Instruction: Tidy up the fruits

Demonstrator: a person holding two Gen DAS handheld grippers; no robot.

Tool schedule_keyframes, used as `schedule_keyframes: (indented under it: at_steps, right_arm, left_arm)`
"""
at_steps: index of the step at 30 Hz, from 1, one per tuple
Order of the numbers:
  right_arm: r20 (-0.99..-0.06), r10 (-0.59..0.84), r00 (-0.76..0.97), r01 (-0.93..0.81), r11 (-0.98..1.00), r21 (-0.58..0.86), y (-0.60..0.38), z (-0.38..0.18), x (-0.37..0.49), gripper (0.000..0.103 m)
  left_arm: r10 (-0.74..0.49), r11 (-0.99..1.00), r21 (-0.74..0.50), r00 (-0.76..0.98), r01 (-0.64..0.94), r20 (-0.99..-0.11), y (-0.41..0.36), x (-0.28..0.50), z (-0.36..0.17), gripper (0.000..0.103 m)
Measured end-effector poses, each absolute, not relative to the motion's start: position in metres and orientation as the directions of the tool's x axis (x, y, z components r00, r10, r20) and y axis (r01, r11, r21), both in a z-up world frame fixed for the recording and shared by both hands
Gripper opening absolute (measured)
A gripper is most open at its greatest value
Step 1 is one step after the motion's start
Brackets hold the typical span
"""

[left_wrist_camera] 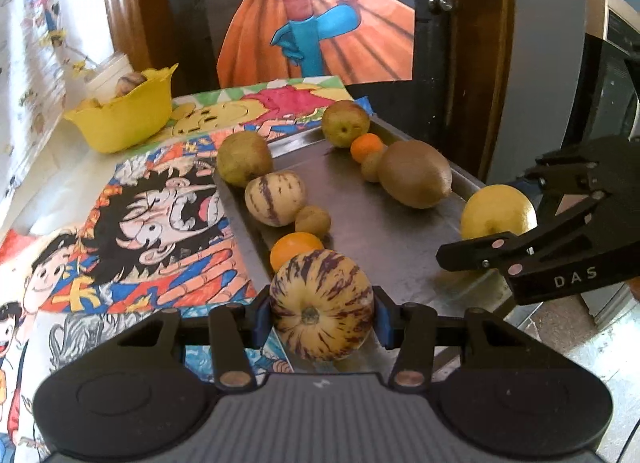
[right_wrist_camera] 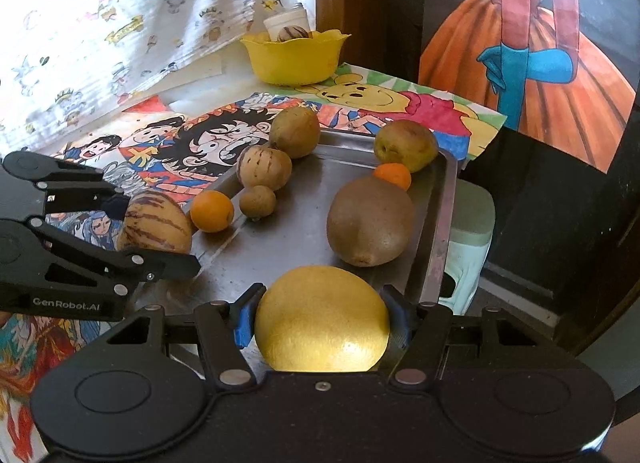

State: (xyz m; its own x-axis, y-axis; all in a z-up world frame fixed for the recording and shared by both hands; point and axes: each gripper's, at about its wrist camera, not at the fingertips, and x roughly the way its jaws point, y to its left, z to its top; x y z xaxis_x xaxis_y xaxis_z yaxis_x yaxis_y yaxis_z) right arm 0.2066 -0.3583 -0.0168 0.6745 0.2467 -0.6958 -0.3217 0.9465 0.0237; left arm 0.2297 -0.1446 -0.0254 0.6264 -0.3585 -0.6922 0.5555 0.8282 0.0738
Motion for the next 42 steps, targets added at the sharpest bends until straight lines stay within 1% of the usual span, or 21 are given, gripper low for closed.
schedule_keyframes:
  at_steps: [7, 9, 11, 12, 13, 15, 16, 18, 22, 23, 24, 27, 28, 29, 31, 36, 42]
  right_arm:
    - [-0.671, 0.253, 0.697, -0.329, 0.944, 0.015, -0.360, -0.019, 0.202, 0.064]
    - [-0.660, 0.256, 0.707, -0.331, 0.943, 0.011, -0.360, -0.021, 0.200, 0.064]
    - [-0.645, 0.260, 0.718, -0.334, 0.942, 0.007, -0.360, -0.023, 0.199, 0.065]
    - [-0.640, 0.260, 0.723, -0.333, 0.943, 0.006, -0.361, -0.023, 0.197, 0.068]
    - [-0.634, 0.256, 0.729, -0.327, 0.945, 0.005, -0.361, -0.024, 0.196, 0.069]
    - [-0.623, 0.255, 0.740, -0.323, 0.946, 0.004, -0.361, -0.026, 0.193, 0.071]
    - [-0.613, 0.252, 0.749, -0.321, 0.947, -0.004, -0.360, -0.027, 0.191, 0.072]
    - [-0.586, 0.248, 0.772, -0.322, 0.946, -0.024, -0.361, -0.028, 0.187, 0.078]
    - [-0.520, 0.241, 0.820, -0.321, 0.944, -0.069, -0.360, -0.033, 0.176, 0.082]
    - [-0.499, 0.245, 0.832, -0.320, 0.945, -0.071, -0.360, -0.034, 0.173, 0.084]
    - [-0.473, 0.247, 0.845, -0.313, 0.948, -0.064, -0.361, -0.035, 0.169, 0.085]
    - [-0.427, 0.243, 0.871, -0.274, 0.962, -0.011, -0.363, -0.034, 0.159, 0.088]
    - [-0.417, 0.239, 0.877, -0.257, 0.966, 0.012, -0.363, -0.031, 0.155, 0.089]
    - [-0.402, 0.254, 0.880, -0.261, 0.965, 0.038, -0.363, -0.027, 0.151, 0.092]
    - [-0.366, 0.263, 0.893, -0.262, 0.964, 0.054, -0.361, -0.021, 0.140, 0.094]
    - [-0.300, 0.259, 0.918, -0.256, 0.965, 0.050, -0.355, -0.009, 0.103, 0.100]
    - [-0.262, 0.227, 0.938, -0.214, 0.974, 0.079, -0.353, -0.002, 0.060, 0.102]
  left_arm:
    - [-0.390, 0.808, 0.082, 0.635, 0.583, -0.666, -0.140, 0.228, -0.030, 0.054]
    - [-0.405, 0.807, 0.071, 0.637, 0.586, -0.656, -0.138, 0.227, -0.032, 0.054]
    - [-0.440, 0.803, 0.032, 0.628, 0.595, -0.641, -0.133, 0.227, -0.031, 0.057]
    - [-0.462, 0.799, 0.003, 0.618, 0.601, -0.636, -0.130, 0.228, -0.031, 0.062]
    - [-0.478, 0.799, -0.020, 0.613, 0.602, -0.629, -0.127, 0.229, -0.032, 0.064]
    - [-0.489, 0.803, -0.037, 0.623, 0.594, -0.611, -0.124, 0.227, -0.031, 0.064]
    - [-0.496, 0.806, -0.045, 0.632, 0.590, -0.596, -0.122, 0.226, -0.031, 0.065]
    - [-0.509, 0.811, -0.067, 0.644, 0.581, -0.571, -0.117, 0.223, -0.031, 0.067]
    - [-0.521, 0.822, -0.086, 0.683, 0.563, -0.512, -0.105, 0.213, -0.028, 0.071]
    - [-0.515, 0.830, -0.079, 0.706, 0.551, -0.487, -0.102, 0.208, -0.026, 0.072]
    - [-0.500, 0.843, -0.068, 0.730, 0.534, -0.466, -0.100, 0.202, -0.024, 0.076]
    - [-0.427, 0.893, -0.056, 0.800, 0.447, -0.422, -0.096, 0.180, -0.020, 0.080]
    - [-0.392, 0.912, -0.061, 0.816, 0.406, -0.424, -0.096, 0.173, -0.018, 0.082]
    - [-0.366, 0.926, -0.077, 0.825, 0.371, -0.430, -0.095, 0.166, -0.015, 0.083]
    - [-0.337, 0.940, -0.106, 0.840, 0.324, -0.424, -0.093, 0.148, -0.009, 0.090]
    - [-0.253, 0.966, -0.042, 0.893, 0.256, -0.372, -0.094, 0.106, 0.002, 0.098]
    - [-0.202, 0.979, -0.089, 0.912, 0.182, -0.357, -0.078, 0.071, 0.007, 0.102]
